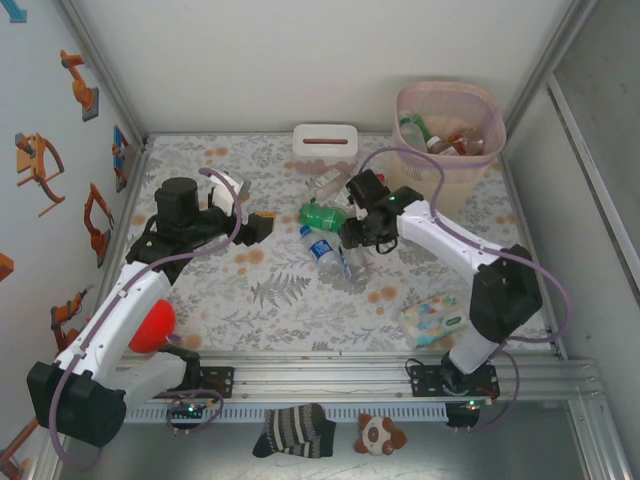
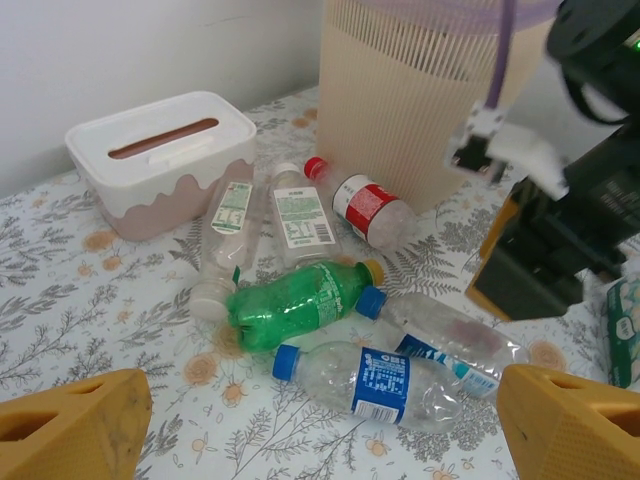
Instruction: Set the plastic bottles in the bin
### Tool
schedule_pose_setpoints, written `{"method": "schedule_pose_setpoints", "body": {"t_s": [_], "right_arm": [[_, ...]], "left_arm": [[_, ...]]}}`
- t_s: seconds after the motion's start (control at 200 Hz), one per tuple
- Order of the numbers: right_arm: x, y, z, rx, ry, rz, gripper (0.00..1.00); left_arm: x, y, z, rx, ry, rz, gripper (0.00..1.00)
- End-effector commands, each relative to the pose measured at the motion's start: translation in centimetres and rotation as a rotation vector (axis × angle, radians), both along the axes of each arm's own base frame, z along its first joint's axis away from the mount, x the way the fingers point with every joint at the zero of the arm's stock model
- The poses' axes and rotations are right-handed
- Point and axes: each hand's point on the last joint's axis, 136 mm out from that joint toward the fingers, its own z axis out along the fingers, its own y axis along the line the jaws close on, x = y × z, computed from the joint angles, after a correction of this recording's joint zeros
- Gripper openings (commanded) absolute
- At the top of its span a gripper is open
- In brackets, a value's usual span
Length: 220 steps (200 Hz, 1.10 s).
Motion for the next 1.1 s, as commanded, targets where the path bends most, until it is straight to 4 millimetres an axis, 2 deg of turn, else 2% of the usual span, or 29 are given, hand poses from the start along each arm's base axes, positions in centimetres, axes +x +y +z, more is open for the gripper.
{"method": "schedule_pose_setpoints", "body": {"t_s": [0.0,0.24,0.561,0.886,1.097], "right_arm": [[0.9,1.0,-1.3,-0.016,-0.029,-0.009,0.61],[1.4,0.2,-3.7,-0.157,-0.045,-0.021,0.65],[1.2,0.2,-6.6,-0.204,0.0,-0.015,0.68],[0.6,0.2,-8.5,-0.213,0.036,-0.02,0.7],[0.5,-0.1,-8.9,-0.23,0.04,-0.021,0.7]], "left_arm": [[0.1,0.0,1.1,0.003,-0.025,-0.007,0.89],[0.0,-0.2,1.2,-0.001,-0.028,-0.013,0.89],[0.0,-0.3,1.3,-0.006,-0.026,-0.015,0.89],[0.0,-0.3,1.3,-0.01,-0.021,-0.019,0.89],[-0.1,-0.4,1.3,-0.011,-0.023,-0.021,0.89]]}}
